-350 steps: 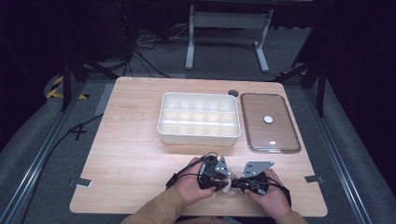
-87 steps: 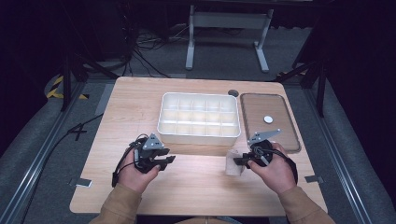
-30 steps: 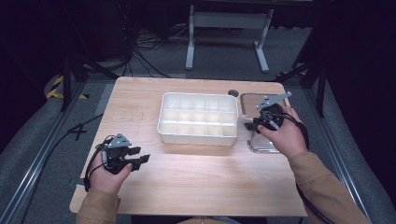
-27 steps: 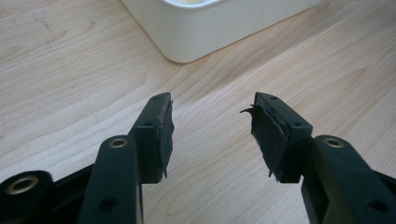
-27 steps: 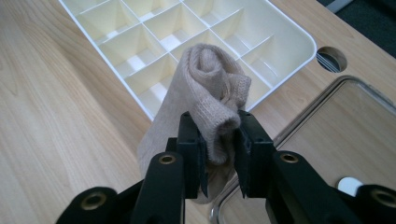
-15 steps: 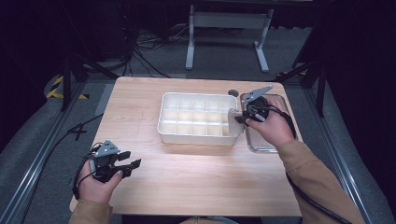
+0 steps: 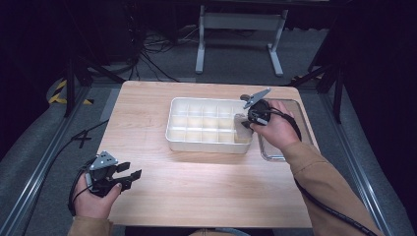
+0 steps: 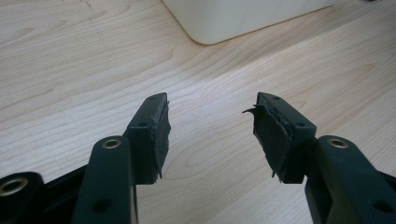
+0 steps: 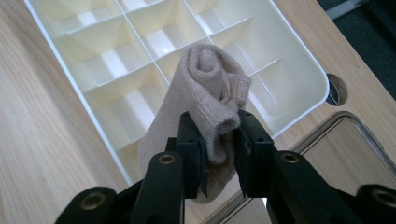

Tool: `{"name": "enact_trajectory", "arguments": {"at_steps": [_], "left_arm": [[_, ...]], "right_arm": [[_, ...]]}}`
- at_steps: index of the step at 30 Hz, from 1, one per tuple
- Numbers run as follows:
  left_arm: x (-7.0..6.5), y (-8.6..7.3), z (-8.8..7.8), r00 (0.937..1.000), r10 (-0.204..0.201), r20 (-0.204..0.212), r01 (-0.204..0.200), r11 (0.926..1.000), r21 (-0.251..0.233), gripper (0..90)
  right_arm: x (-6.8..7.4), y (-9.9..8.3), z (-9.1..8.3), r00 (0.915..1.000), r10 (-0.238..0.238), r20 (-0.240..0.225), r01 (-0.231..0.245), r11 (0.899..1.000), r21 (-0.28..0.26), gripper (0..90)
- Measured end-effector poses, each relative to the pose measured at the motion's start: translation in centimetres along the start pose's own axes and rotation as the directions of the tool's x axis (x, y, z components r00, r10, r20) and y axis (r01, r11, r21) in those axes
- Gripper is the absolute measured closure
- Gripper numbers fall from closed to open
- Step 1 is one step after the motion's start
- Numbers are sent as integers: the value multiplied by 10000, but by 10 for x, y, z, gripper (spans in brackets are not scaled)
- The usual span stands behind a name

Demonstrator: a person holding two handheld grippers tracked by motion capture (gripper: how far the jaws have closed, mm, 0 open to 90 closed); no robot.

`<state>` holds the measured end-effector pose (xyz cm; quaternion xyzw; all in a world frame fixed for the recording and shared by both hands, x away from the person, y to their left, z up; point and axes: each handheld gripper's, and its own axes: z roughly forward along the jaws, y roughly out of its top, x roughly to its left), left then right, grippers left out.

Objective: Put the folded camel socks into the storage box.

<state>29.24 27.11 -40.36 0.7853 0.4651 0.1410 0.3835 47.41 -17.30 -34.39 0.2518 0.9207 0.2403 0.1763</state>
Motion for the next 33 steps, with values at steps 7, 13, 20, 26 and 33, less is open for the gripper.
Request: {"name": "enact_trajectory", "arguments": {"at_steps": [7, 13, 20, 26, 33], "left_arm": [[0, 1, 2, 10000, 49, 30, -49, 10000, 10, 462], [0, 1, 3, 9999, 59, 104, -59, 10000, -12, 462], [0, 2, 5, 9999, 73, 107, -73, 10000, 24, 462], [1, 2, 6, 9999, 36, 135, -37, 10000, 31, 463], [1, 3, 8, 9997, 125, 209, -126, 9999, 62, 462]], "right_arm": [[-1, 5, 8, 9993, -371, -10, 371, 9976, 584, 734], [1, 9, 16, 9992, -404, -78, 409, 9958, 824, 734], [6, 11, 27, 9975, -708, 67, 694, 9890, 1307, 734], [11, 10, 39, 9947, -1024, 30, 1000, 9772, 1874, 734], [15, 5, 49, 9951, -961, -222, 986, 9650, 2431, 734]]}}
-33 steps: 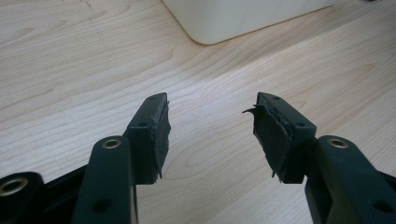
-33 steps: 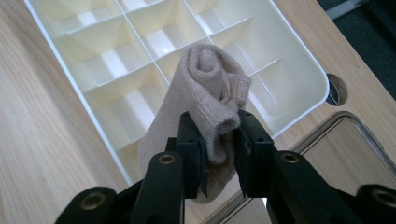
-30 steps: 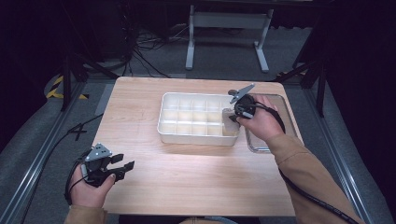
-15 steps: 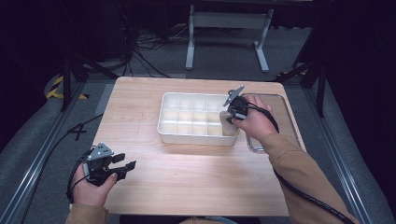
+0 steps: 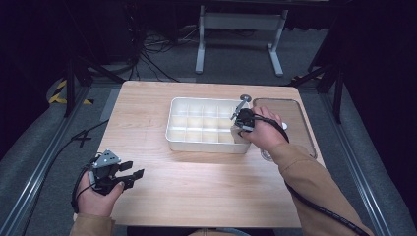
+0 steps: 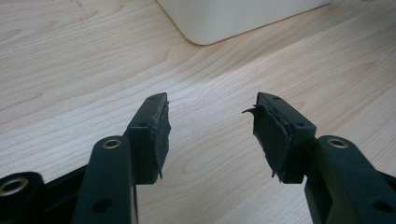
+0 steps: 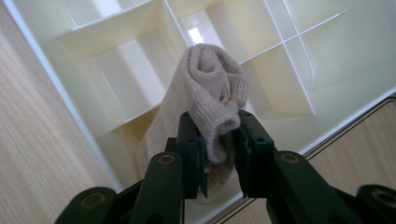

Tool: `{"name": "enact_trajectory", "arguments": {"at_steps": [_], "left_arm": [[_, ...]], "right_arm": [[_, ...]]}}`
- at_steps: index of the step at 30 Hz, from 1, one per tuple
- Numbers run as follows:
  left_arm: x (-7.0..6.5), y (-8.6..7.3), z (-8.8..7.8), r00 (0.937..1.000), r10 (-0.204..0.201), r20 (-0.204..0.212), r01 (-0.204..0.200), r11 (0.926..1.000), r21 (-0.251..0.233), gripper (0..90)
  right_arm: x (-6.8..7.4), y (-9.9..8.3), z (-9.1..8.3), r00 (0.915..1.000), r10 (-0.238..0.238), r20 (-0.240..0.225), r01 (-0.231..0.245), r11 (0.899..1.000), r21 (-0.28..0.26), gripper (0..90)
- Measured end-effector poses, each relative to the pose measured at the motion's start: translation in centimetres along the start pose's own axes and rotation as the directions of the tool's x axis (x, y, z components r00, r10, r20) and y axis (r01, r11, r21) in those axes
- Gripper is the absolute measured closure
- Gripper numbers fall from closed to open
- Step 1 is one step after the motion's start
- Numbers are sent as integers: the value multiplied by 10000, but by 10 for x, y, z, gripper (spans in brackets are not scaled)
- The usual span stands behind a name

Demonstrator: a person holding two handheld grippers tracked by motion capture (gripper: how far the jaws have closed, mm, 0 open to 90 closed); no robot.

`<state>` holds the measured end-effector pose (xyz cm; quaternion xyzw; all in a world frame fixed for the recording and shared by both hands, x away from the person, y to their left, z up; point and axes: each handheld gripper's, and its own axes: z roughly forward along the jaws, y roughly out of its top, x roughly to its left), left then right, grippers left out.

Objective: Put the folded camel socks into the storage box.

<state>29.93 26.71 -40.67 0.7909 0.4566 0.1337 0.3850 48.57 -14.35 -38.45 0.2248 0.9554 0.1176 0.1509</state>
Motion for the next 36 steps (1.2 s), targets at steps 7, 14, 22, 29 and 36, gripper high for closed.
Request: {"name": "enact_trajectory", "arguments": {"at_steps": [7, 14, 22, 29, 36], "left_arm": [[-1, 1, 1, 10000, 13, 20, -13, 10000, 74, 463], [-1, 1, 2, 10000, 0, 41, 0, 10000, 77, 463], [-2, 1, 2, 10000, 0, 45, 0, 10000, 59, 463], [-2, 1, 2, 10000, 52, 35, -52, 9999, 87, 463], [-2, 1, 2, 10000, 65, 50, -65, 9999, 79, 463]], "right_arm": [[1, 0, 6, 9994, 246, -223, -236, 9988, 418, 735], [2, -2, 13, 9981, 503, -342, -472, 9951, 866, 735], [1, -1, 19, 9968, 633, -495, -571, 9914, 1176, 735], [-2, -3, 25, 9925, 967, -753, -859, 9871, 1354, 736], [-2, -2, 26, 9931, 888, -768, -772, 9868, 1422, 714]]}}
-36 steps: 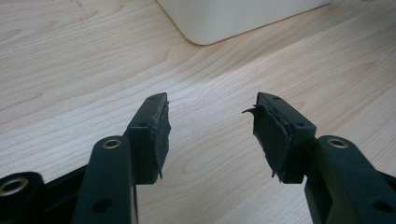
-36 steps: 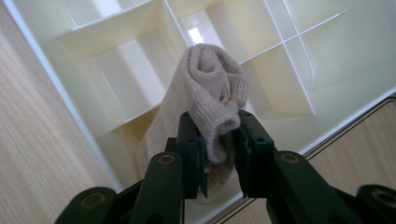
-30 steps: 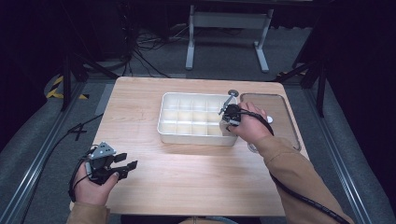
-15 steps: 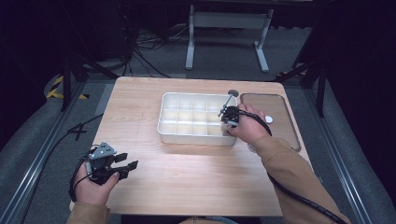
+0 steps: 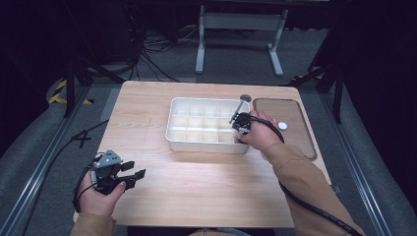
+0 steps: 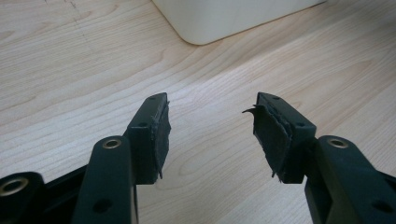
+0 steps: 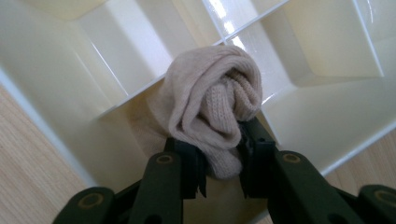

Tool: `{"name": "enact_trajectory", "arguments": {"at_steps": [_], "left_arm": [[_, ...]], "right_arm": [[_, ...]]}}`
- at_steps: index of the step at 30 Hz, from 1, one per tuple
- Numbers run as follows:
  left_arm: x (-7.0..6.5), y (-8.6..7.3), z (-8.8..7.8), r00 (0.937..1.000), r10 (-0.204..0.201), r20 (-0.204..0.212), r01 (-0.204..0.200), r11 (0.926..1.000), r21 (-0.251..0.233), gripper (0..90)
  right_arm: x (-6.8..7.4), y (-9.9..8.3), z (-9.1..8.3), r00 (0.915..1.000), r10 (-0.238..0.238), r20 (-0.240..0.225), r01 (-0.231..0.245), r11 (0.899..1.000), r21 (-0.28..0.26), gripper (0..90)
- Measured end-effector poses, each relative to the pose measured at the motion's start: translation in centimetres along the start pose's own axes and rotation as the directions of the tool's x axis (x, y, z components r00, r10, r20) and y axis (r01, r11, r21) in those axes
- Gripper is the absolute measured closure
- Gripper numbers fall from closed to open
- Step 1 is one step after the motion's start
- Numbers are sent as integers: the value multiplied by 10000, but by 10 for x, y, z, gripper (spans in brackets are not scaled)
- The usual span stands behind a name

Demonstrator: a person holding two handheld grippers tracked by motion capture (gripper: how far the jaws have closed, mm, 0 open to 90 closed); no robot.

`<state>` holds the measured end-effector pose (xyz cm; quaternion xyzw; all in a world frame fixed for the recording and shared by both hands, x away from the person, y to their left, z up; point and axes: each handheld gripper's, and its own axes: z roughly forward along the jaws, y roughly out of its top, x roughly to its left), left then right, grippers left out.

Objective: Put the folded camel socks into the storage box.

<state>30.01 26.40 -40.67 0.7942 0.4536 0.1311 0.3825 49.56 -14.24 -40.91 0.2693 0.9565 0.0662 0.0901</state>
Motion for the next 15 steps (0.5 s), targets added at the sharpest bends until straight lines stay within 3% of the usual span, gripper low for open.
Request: {"name": "enact_trajectory", "arguments": {"at_steps": [3, 6, 9, 10, 15], "left_arm": [[0, 0, 1, 10000, -10, -11, 10, 10000, 2, 463], [0, 1, 2, 10000, 20, 19, -20, 10000, 8, 462], [-1, 2, 3, 10000, 18, 45, -18, 10000, 5, 462], [-1, 3, 3, 10000, 62, 53, -62, 10000, 0, 462], [-1, 4, 5, 9999, 102, 134, -103, 9999, 49, 463]], "right_arm": [[-1, -2, -2, 9999, 63, -123, -65, 9998, -201, 695], [2, -5, -9, 9992, 273, -295, -290, 9977, -614, 566], [2, -8, -18, 9995, 220, -243, -239, 9962, -838, 573], [0, -11, -26, 9985, 434, -323, -467, 9926, -1121, 553], [-4, -16, -41, 9975, 602, -368, -652, 9861, -1529, 560]]}}
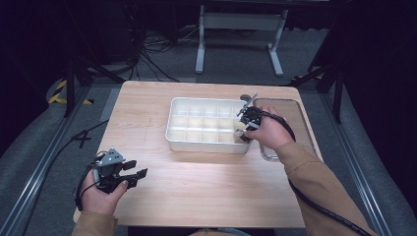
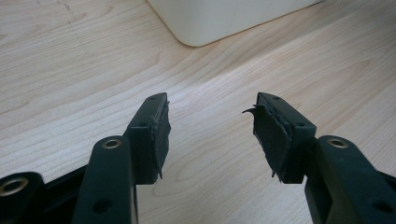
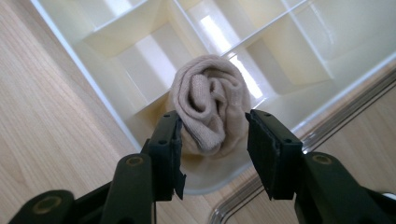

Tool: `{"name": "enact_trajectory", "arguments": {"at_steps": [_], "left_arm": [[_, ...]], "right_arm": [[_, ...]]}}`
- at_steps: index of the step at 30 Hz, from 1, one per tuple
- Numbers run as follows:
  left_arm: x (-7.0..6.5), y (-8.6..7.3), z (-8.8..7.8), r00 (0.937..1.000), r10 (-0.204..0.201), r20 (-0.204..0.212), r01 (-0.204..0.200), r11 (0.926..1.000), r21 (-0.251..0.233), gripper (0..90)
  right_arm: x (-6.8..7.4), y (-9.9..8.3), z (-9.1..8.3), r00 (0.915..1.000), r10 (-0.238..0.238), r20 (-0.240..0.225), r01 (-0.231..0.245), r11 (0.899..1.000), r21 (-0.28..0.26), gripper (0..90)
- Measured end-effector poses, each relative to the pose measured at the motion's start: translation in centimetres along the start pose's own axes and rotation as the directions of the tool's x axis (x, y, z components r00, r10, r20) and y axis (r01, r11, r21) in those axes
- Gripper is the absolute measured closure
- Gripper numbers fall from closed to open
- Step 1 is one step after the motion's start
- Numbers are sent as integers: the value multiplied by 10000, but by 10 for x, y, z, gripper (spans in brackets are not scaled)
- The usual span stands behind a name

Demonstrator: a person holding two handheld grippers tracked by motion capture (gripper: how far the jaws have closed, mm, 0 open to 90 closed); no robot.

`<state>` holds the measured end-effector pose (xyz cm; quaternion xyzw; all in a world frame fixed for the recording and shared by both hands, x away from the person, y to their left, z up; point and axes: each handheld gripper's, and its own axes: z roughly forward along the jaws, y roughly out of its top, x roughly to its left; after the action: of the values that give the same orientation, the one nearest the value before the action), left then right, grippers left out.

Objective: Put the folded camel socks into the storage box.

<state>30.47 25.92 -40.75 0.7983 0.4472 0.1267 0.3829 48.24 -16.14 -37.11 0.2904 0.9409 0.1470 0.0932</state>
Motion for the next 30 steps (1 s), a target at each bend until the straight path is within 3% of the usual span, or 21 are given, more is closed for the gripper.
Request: {"name": "enact_trajectory", "arguments": {"at_steps": [5, 7, 11, 14, 17, 20, 25, 30], "left_arm": [[0, 1, 1, 9999, 109, 31, -109, 9999, 15, 463], [0, 0, 2, 10000, -3, 36, 3, 10000, 2, 463], [1, -1, 1, 10000, 1, 26, -1, 10000, 34, 463], [0, -1, 0, 10000, -55, 22, 55, 10000, 46, 464], [1, -1, 0, 10000, -50, 39, 49, 10000, 36, 464], [1, -2, 1, 10000, -43, 47, 43, 10000, 19, 465], [0, -1, 1, 10000, 39, 36, -40, 10000, 88, 464], [0, -1, 2, 10000, 19, 71, -20, 10000, 86, 465]], "right_arm": [[-1, 3, -9, 9999, -17, -141, 12, 9992, -392, 530], [0, 6, -8, 9995, 67, -319, -89, 9977, -671, 526], [2, 13, -1, 9991, -178, -396, 149, 9972, -732, 531], [1, 15, 9, 9987, -426, -276, 417, 9986, -325, 601], [-2, 12, 14, 9966, -576, -590, 574, 9983, -46, 743], [-3, 11, 15, 9957, -703, -598, 711, 9974, 117, 801], [-3, 6, 19, 9954, -460, -840, 510, 9970, 577, 824], [1, 5, 28, 9917, -599, -1137, 711, 9928, 966, 827]]}}
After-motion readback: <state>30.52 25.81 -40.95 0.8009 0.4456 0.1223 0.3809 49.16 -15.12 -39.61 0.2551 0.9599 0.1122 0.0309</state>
